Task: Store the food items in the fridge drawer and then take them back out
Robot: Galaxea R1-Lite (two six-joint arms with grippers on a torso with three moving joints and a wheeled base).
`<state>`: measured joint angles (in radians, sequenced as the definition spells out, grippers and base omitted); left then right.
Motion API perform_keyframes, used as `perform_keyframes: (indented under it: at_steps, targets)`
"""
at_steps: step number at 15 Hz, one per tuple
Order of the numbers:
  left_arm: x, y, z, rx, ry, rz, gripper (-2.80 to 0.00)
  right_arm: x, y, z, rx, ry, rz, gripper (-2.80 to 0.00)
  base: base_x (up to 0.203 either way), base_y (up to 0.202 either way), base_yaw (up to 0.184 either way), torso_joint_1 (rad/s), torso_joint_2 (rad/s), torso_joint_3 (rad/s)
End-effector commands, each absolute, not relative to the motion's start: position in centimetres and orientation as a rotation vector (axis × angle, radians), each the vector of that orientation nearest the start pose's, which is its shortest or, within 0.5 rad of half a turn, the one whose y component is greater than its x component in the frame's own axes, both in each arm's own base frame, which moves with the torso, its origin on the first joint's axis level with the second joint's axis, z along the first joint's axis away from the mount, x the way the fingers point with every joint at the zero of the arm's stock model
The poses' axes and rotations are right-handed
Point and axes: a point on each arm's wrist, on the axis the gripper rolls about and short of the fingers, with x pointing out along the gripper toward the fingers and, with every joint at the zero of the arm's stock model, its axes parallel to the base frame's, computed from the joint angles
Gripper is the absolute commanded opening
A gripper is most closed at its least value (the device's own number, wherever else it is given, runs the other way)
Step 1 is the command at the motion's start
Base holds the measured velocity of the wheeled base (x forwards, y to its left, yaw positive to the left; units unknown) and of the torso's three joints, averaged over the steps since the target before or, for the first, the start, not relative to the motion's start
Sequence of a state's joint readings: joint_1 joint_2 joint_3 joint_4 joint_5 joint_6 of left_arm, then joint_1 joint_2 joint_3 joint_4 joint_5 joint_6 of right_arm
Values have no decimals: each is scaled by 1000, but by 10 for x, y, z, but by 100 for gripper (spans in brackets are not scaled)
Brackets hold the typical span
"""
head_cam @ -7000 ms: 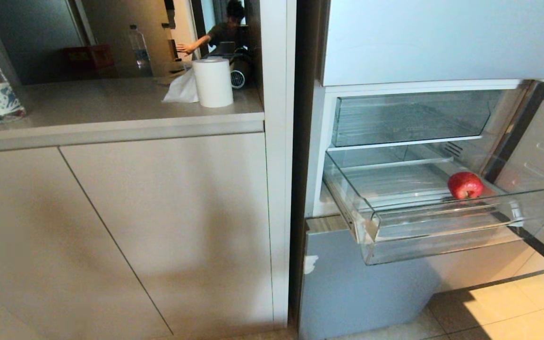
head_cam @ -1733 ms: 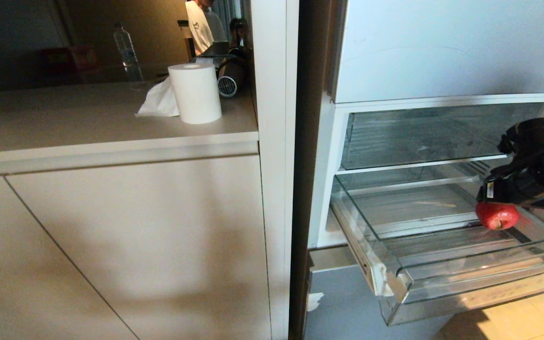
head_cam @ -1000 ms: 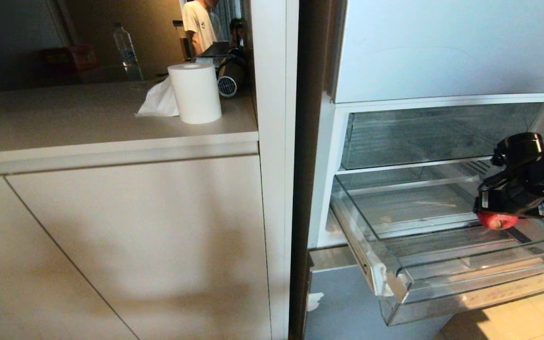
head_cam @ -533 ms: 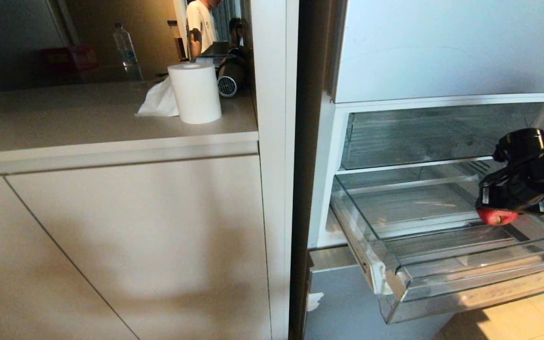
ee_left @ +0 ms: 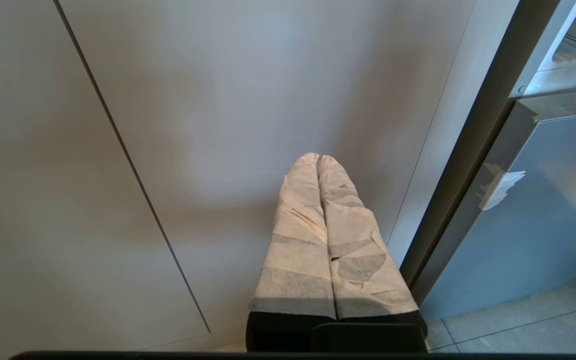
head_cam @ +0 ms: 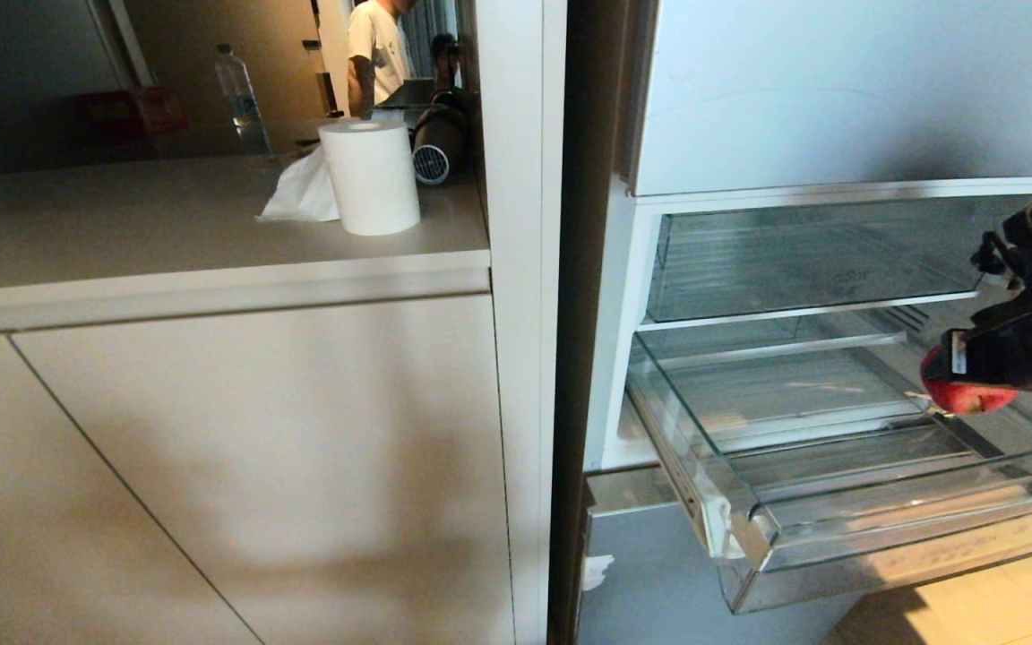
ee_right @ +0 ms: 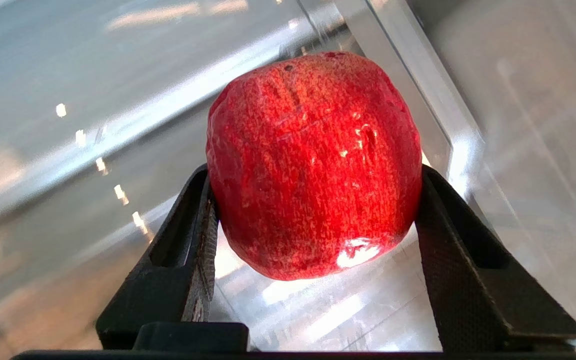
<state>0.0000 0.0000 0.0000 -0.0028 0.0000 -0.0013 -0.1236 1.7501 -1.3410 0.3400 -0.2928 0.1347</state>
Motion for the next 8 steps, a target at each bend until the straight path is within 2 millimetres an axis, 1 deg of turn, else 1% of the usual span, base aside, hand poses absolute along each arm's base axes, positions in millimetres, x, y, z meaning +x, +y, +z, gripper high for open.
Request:
perform_keyframes:
  at_steps: [1, 2, 5, 8]
  targets:
    - [-23, 0, 75, -2, 0, 0, -280, 265, -33, 256, 66, 629, -424, -280, 0, 0, 0, 0, 0, 0]
    - [-23, 0, 75, -2, -1, 0, -280, 247, -29, 262, 66, 604, -414, -280, 0, 0, 0, 0, 0, 0]
    - [-23, 0, 75, -2, -1, 0, -280, 196, -19, 272, 62, 537, -386, -280, 0, 0, 0, 0, 0, 0]
    - [-23, 0, 75, -2, 0, 0, -280, 129, -14, 282, 69, 405, -368, -280, 0, 0, 0, 0, 0, 0]
